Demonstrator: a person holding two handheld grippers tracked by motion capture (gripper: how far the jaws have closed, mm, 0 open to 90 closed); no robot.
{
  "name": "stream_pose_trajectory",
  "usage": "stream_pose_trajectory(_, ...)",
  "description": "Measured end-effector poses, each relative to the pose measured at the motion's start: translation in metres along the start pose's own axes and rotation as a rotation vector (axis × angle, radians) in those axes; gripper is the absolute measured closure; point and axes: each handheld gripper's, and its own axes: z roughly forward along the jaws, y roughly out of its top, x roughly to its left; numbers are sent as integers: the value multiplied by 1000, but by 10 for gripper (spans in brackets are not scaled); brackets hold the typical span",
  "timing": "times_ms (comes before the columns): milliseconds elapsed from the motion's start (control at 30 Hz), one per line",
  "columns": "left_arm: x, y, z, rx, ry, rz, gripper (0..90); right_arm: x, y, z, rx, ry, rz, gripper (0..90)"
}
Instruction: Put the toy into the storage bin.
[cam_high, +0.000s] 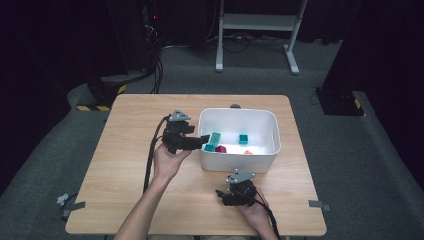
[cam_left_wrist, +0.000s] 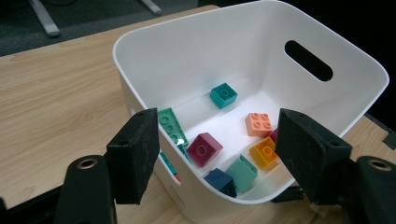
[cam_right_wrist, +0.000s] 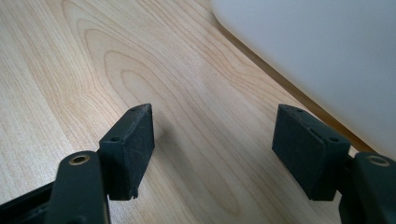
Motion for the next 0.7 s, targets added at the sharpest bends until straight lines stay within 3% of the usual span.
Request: stream_pose_trajectory(700,25,-23,-33,-47,41,-50,292,0,0,0,0,1,3,295)
